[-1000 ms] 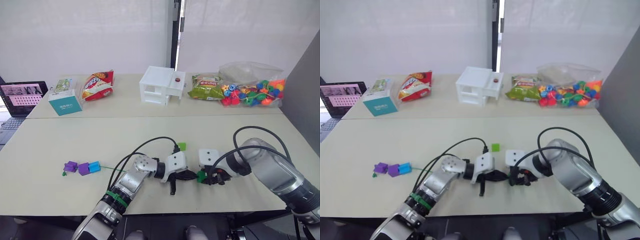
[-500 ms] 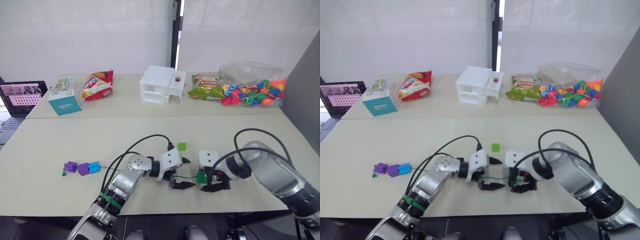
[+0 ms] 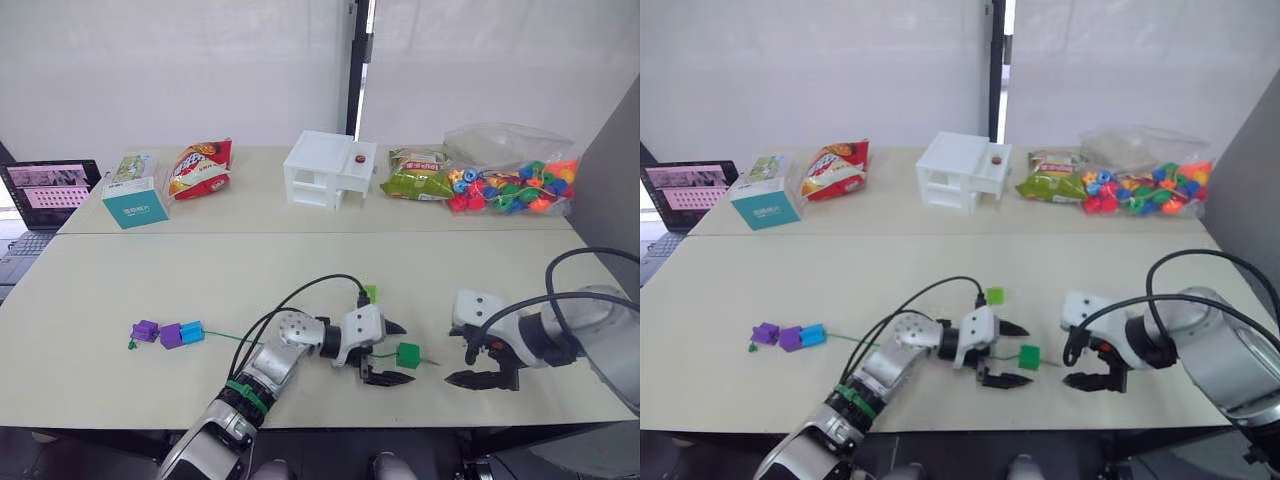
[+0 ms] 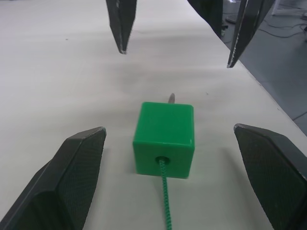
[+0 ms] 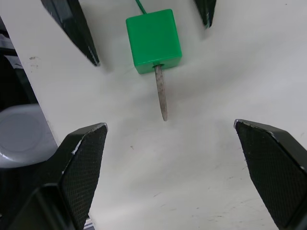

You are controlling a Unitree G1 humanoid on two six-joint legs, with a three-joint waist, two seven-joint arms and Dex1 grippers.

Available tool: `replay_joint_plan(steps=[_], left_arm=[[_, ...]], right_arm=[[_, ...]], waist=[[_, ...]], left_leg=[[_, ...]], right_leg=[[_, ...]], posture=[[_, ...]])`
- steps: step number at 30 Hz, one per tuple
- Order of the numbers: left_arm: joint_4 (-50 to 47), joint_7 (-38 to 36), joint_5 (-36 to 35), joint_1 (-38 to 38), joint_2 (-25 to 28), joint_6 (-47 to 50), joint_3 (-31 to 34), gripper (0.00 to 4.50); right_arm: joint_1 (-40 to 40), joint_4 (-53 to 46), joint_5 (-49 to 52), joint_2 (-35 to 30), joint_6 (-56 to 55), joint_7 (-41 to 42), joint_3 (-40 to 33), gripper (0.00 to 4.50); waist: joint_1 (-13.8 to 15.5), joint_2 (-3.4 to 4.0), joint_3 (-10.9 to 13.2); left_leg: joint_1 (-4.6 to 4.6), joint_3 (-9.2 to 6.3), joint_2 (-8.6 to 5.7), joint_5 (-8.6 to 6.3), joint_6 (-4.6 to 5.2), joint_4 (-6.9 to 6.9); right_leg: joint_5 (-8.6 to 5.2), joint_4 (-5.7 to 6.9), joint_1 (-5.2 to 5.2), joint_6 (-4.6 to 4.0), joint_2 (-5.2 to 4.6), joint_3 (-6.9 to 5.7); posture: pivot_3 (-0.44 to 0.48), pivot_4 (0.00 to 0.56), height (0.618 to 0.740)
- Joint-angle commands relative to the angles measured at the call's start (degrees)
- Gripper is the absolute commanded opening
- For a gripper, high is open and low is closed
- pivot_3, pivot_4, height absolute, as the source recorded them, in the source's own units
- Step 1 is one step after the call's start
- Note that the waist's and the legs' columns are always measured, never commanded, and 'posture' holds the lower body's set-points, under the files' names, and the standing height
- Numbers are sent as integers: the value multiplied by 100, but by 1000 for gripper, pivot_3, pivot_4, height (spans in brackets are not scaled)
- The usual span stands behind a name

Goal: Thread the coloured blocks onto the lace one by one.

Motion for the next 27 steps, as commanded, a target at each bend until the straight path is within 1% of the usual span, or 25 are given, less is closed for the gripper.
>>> replay_joint_plan(steps=[1, 2, 3, 5, 7, 8, 12, 13, 19, 22, 27], left_arm=[[322, 47, 148, -276, -148, -341, -24, 4500], [431, 72, 181, -328, -179, -409, -17, 4500], [492, 28, 183, -351, -186, -463, -12, 4236], [621, -73, 160, -390, -205, -529, 10, 3678], [752, -129, 159, -440, -231, -612, 22, 3021], [801, -131, 165, -460, -249, -646, 32, 2611], [853, -160, 180, -465, -303, -723, 33, 1328], [837, -169, 188, -452, -299, -721, 25, 1192], [737, -210, 251, -369, -144, -701, 10, 1193], [769, -217, 294, -383, -56, -739, 6, 1193], [784, -247, 307, -387, -4, -744, -8, 1193]], right_arm=[[254, -391, 138, 25, 80, -365, -435, 4470], [340, -454, 151, 51, 59, -462, -495, 4470], [441, -526, 188, 88, -21, -505, -534, 4495], [640, -601, 145, 130, -169, -652, -503, 4500], [767, -583, 44, 105, -331, -780, -374, 4500], [787, -570, 47, 116, -370, -826, -332, 4500], [667, -469, 22, 194, -577, -935, -39, 4500], [610, -396, -47, 211, -717, -953, 76, 4500], [226, 220, -385, 244, -1278, -958, 672, 4500], [28, 517, -498, 287, -1492, -883, 876, 3651], [-176, 729, -477, 491, -1577, -768, 993, 1965]], waist=[[16, -2, 1], [26, -3, 1], [23, -3, 2], [17, -3, 2], [12, -3, 2], [11, -3, 2], [10, -3, 2], [7, -3, 2], [0, -3, 2], [-7, -3, 1], [-15, -3, 1]], left_leg=[[0, 0, 0, 0, 0, 2], [-2, -1, 0, 0, 0, 3], [-2, -1, 0, 0, 0, 4], [-3, -1, -1, -1, 1, 5], [-3, -1, -1, -1, 1, 4], [-2, -1, -1, -1, 1, 4], [0, -1, -1, 0, 0, 5], [0, -1, 0, 0, 1, 5], [1, 0, 0, 0, 0, 5], [2, -1, 0, 0, 0, 4], [3, -1, 0, 0, 0, 4]], right_leg=[[0, 0, 1, 0, 0, 0], [0, 0, 2, 1, 0, 0], [0, -1, 3, 1, 0, -1], [0, -2, 3, 1, 0, 0], [0, -2, 2, 1, 0, 0], [0, -1, 2, 1, 0, -1], [0, -1, 4, 1, 0, -1], [0, 0, 4, 1, 0, -1], [0, 0, 4, 1, 0, 0], [0, 0, 3, 1, 0, -1], [0, 1, 3, 1, 0, -1]], posture=[[0, 150, 740], [0, 150, 740], [0, 150, 740], [0, 150, 740], [0, 150, 740], [0, 150, 740], [0, 150, 740], [0, 150, 740], [0, 150, 740], [0, 150, 740], [0, 150, 740]])
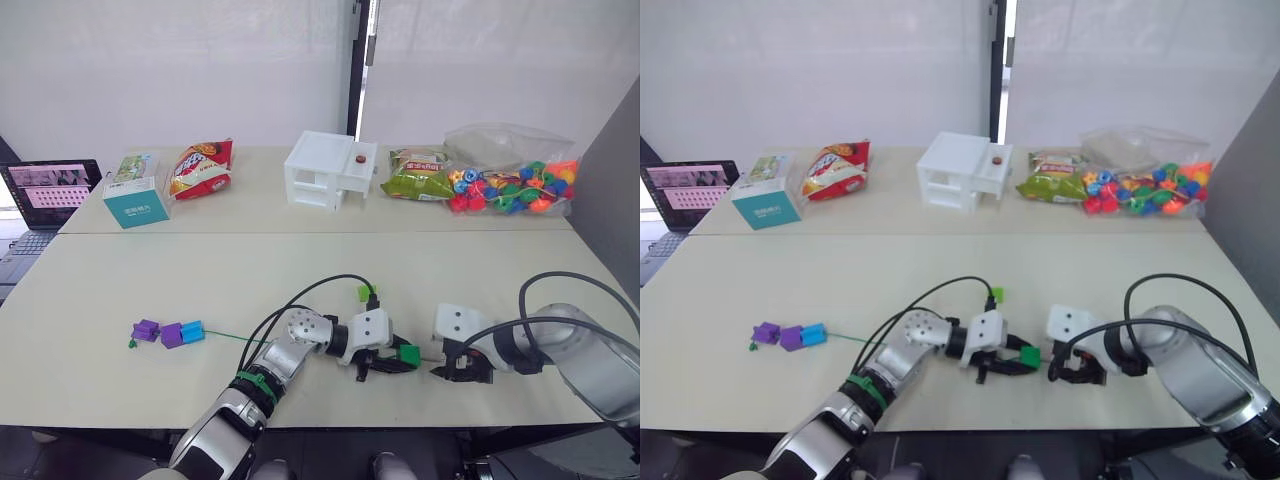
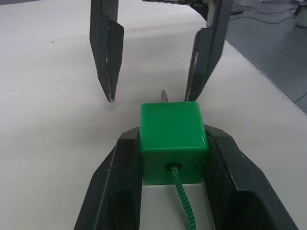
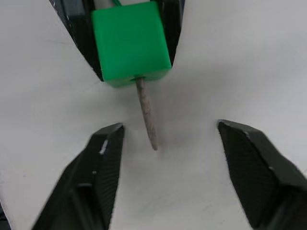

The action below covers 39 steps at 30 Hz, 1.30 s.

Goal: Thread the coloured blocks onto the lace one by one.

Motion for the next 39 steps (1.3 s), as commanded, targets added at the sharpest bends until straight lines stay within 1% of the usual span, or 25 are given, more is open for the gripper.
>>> replay_joint_plan(steps=[1, 4, 6, 10, 15, 18, 19, 21, 22, 24, 25, 27, 30, 32, 34, 36, 39], left_arm=[[-19, -65, 80, 16, 54, -33, -14, 1193], [38, -76, 122, 14, 105, -76, -22, 1193], [-12, -92, 103, 20, 172, -47, 16, 1193], [-391, -172, -8, 167, 637, 91, 241, 1193], [-1116, -461, -229, 604, 1642, 268, 575, 1193], [-1610, -701, -448, 939, 2401, 413, 872, 1193], [-1747, -820, -531, 1094, 2801, 460, 1057, 1193], [-1898, -970, -587, 1324, 3426, 545, 1308, 1193], [-1941, -1075, -636, 1472, 3801, 558, 1472, 1193], [-2032, -1180, -782, 1683, 4291, 641, 1723, 1193], [-2073, -1202, -863, 1752, 4432, 691, 1822, 1193], [-2001, -1353, -998, 2044, 4980, 662, 2247, 1193], [-1842, -1452, -1033, 2320, 5413, 481, 2524, 1193], [-1518, -1513, -1060, 2450, 5653, 275, 2745, 1193], [-1295, -1629, -1139, 2448, 5757, 188, 2872, 1193], [-1112, -1666, -1157, 2275, 5772, 149, 2918, 2216], [-967, -1785, -1237, 1990, 5859, 247, 2996, 3142]], right_arm=[[-148, 37, -10, 117, -39, 54, 26, 1663], [-193, 64, -2, 173, 84, 114, 119, 605], [-214, 72, -44, 151, 84, 184, 191, 31], [-417, 209, -37, 200, -25, 345, 257, 0], [-859, 562, -158, 306, -545, 696, 496, 0], [-1108, 725, -246, 472, -702, 875, 687, 0], [-1202, 804, -292, 561, -759, 934, 772, 0], [-1319, 929, -364, 681, -850, 1018, 880, 0], [-1369, 992, -392, 737, -894, 1058, 923, 0], [-1436, 1091, -431, 821, -955, 1116, 961, 0], [-1455, 1122, -444, 854, -972, 1135, 965, 0], [-1526, 1224, -492, 939, -1059, 1192, 1010, 0], [-1577, 1309, -534, 1022, -1127, 1268, 1030, 0], [-1642, 1376, -569, 1118, -1168, 1304, 1057, 0], [-1686, 1420, -599, 1197, -1199, 1323, 1073, 0], [-1701, 1435, -622, 1247, -1210, 1354, 1069, 0], [-1727, 1439, -637, 1315, -1223, 1422, 1054, 0]], waist=[[-1, 0, 0], [-4, 0, 0], [-20, -2, 0], [-75, -2, 0], [-209, -3, 1], [-294, -3, 1], [-293, -3, 1], [-323, -4, 2], [-340, -5, 2], [-339, -1, 2], [-321, 7, 2], [-310, 5, 4], [-303, 6, 8], [-290, 8, 9], [-289, 8, 9], [-281, 8, 9], [-266, 7, 10]], left_leg=[[0, 0, 0, 0, 0, 0], [0, 0, 0, 0, 0, 0], [3, -1, 0, 0, 0, 0], [7, -1, 2, 0, 0, -1], [17, 0, 11, 0, 0, -14], [20, -3, 21, 0, 0, -19], [21, -4, 23, 0, 0, -20], [21, -6, 25, 0, 0, -20], [21, -4, 29, 0, 1, -22], [23, -4, 36, -1, 1, -27], [23, -4, 37, -1, 1, -28], [22, -2, 36, -1, 1, -27], [19, -1, 38, -2, 2, -30], [19, -1, 37, -2, 2, -33], [18, -1, 37, -2, 2, -33], [17, 0, 37, -2, 2, -32], [15, 0, 37, -2, 1, -30]], right_leg=[[0, 0, 0, 0, 0, 0], [0, 1, 0, 0, 0, 0], [0, 1, 2, 0, 0, 0], [0, 4, 2, 0, 1, 0], [0, 9, -6, -1, 9, 1], [0, 11, -8, -2, 20, 1], [0, 13, -9, -3, 23, 1], [0, 14, -13, -4, 25, 1], [0, 12, -15, -5, 28, 1], [-1, 17, -20, -9, 34, 1], [-1, 16, -20, -10, 35, 1], [-2, 13, -18, -10, 34, 2], [-2, 15, -26, -11, 34, 1], [-2, 17, -28, -11, 34, 1], [-2, 16, -27, -12, 34, 1], [-2, 16, -26, -12, 34, 0], [-2, 18, -25, -12, 33, -1]], posture=[[0, 150, 740], [0, 150, 740], [0, 150, 740], [0, 150, 740], [0, 150, 740], [0, 150, 740], [0, 150, 740], [0, 150, 740], [0, 150, 740], [0, 150, 740], [0, 150, 740], [0, 150, 740], [0, 150, 740], [0, 150, 740], [0, 150, 740], [0, 150, 740], [0, 150, 740]])
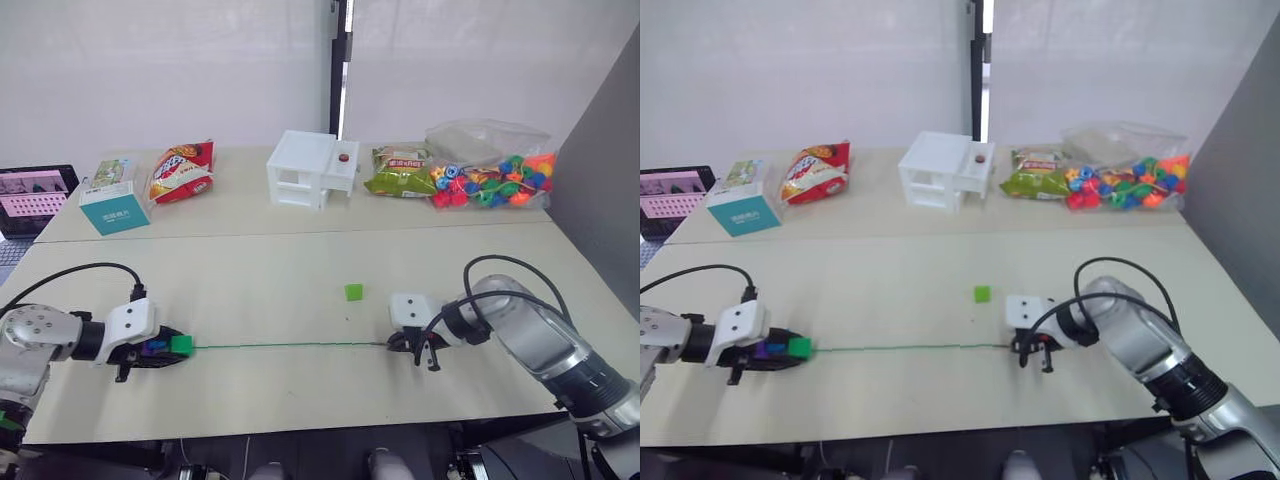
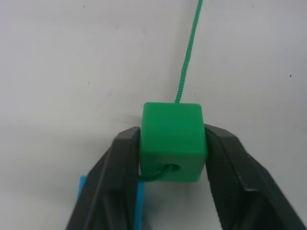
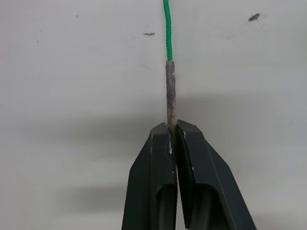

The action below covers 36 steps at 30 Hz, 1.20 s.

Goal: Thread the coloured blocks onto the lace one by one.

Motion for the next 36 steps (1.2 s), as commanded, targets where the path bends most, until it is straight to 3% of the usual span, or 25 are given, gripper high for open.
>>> replay_joint_plan(steps=[1, 4, 7, 13, 17, 20, 24, 28, 36], left_arm=[[171, -90, -108, -373, 177, 101, 264, 3450], [135, -102, -163, -719, 116, 179, 300, 4477], [-325, -18, -429, -961, -201, 427, 318, 4477], [-1918, 327, -870, -714, -912, 1436, -6, 4477], [-2923, 1020, -797, -529, -2105, 1905, -847, 4477], [-2779, 1427, -361, -687, -2905, 1768, -1424, 4477], [-2298, 1691, -104, -889, -3482, 1522, -1707, 4477], [-1749, 1847, 312, -872, -3696, 1072, -1928, 4477], [-1549, 1788, 460, -551, -3773, 736, -2080, 4477]], right_arm=[[-132, -74, -3, 66, -67, 89, -47, 0], [-196, -56, -3, 118, -65, 135, -68, 0], [-265, -49, 0, 170, -58, 170, -73, 0], [-485, -229, 75, 337, 278, 265, -20, 0], [-727, -316, 29, 582, 538, 260, 137, 0], [-767, -458, 101, 736, 771, 325, 308, 0], [-800, -442, 10, 816, 776, 308, 468, 0], [-862, -406, -104, 781, 769, 317, 606, 0], [-823, -251, -345, 672, 652, 219, 726, 0]], waist=[[3, -2, 1], [1, -4, 2], [13, -4, 3], [-13, -4, 3], [-8, -6, 3], [15, -12, 5], [50, -14, 6], [59, -14, 6], [132, -14, 6]], left_leg=[[-1, 1, 0, 0, 0, 1], [-4, 0, -1, 0, 0, 3], [-6, -1, -2, 0, 0, 3], [-14, -4, -7, -6, 2, 4], [-13, -7, -11, -8, 2, 7], [-14, -10, -18, -7, 1, 17], [-16, -15, -20, -3, -6, 21], [-7, -14, -20, -2, -9, 18], [-12, -14, -23, -2, -9, 18]], right_leg=[[0, 1, 0, 0, 0, 0], [0, 2, -2, 0, 0, -1], [1, 4, -3, -1, -1, -1], [2, 42, -10, -2, -6, 0], [2, 58, -12, -2, -10, 2], [3, 59, -6, -3, -14, 1], [3, 53, -9, -4, -14, 1], [3, 10, 0, -4, -14, 1], [4, 0, 0, -5, -16, 1]], posture=[[0, 150, 740], [0, 150, 740], [0, 150, 740], [0, 150, 740], [0, 150, 740], [0, 150, 740], [0, 150, 740], [0, 150, 740], [0, 150, 740]])
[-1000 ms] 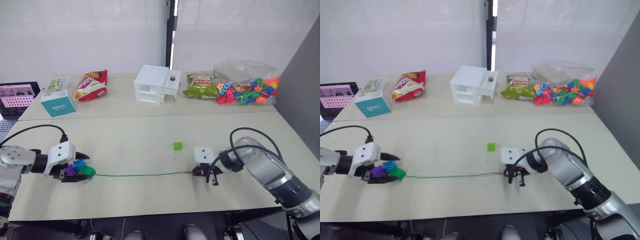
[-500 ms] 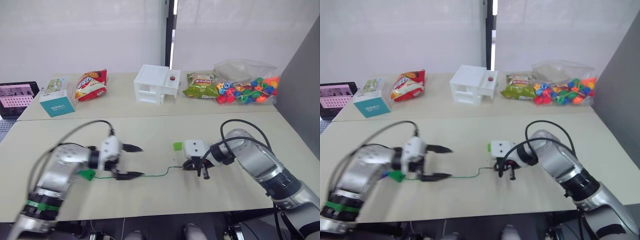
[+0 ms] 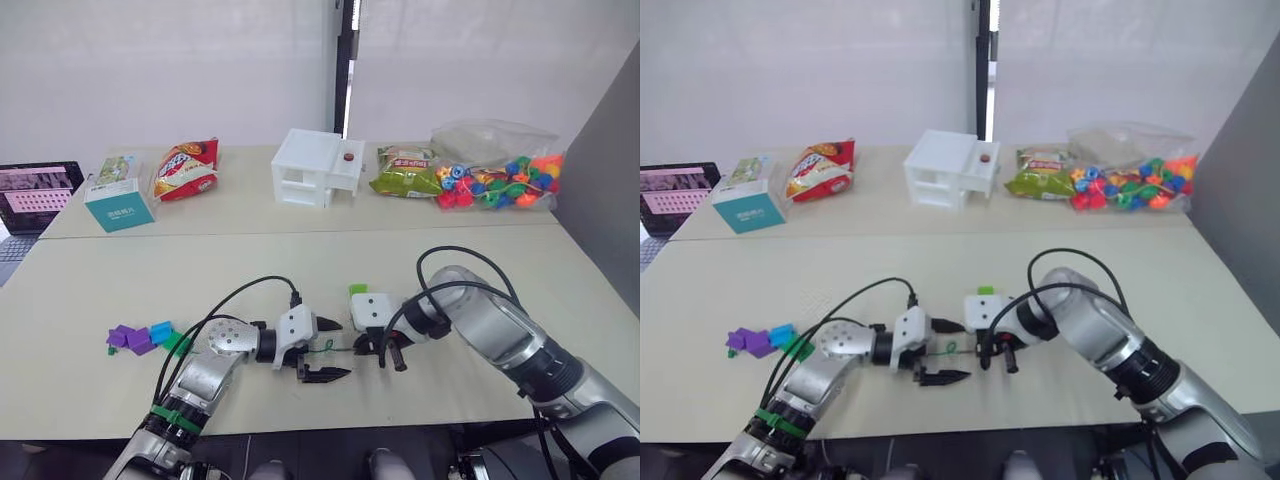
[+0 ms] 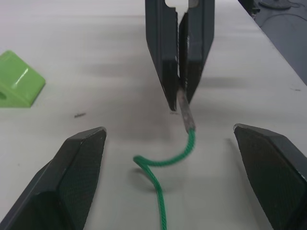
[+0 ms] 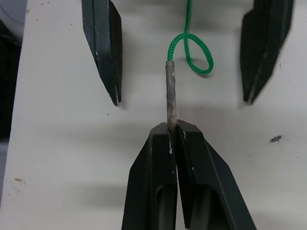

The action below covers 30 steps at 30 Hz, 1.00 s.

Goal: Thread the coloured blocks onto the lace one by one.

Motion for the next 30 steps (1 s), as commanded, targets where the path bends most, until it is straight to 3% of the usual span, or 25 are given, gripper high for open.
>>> replay_joint_plan(steps=[1, 9, 15, 23, 30], left_arm=[[-33, 17, 67, 47, -88, -218, -91, 4477], [-153, 140, -87, 222, -270, -33, -32, 4477], [-184, 112, -50, 247, -218, 48, -48, 2689], [-391, 147, -118, 387, -191, 218, -32, 2689], [-402, 59, -348, 384, -353, 544, -83, 589]], right_arm=[[-36, -29, -105, -22, -61, -40, 7, 0], [85, -34, -377, -90, -145, -103, 204, 0], [180, -162, -370, -234, -91, -61, 145, 0], [160, -249, -330, -263, -6, -48, 121, 0], [206, -342, -250, -260, 76, -27, 98, 0]], waist=[[17, 0, 0], [27, 0, -1], [31, 0, -1], [30, 0, -1], [33, 0, -1]], left_leg=[[0, 1, -1, 0, 0, 0], [5, 0, -1, 1, -1, 1], [10, 0, -1, 1, -1, 1], [10, -1, -1, 0, -1, 0], [10, -1, -1, 0, -1, 1]], right_leg=[[0, -2, 1, 0, -1, 0], [0, -2, 8, 0, -1, 0], [0, -2, 14, 1, -1, 0], [0, -3, 14, 1, -1, -1], [-1, -3, 15, 1, -1, -1]], posture=[[0, 150, 740], [0, 150, 740], [0, 150, 740], [0, 150, 740], [0, 150, 740]])
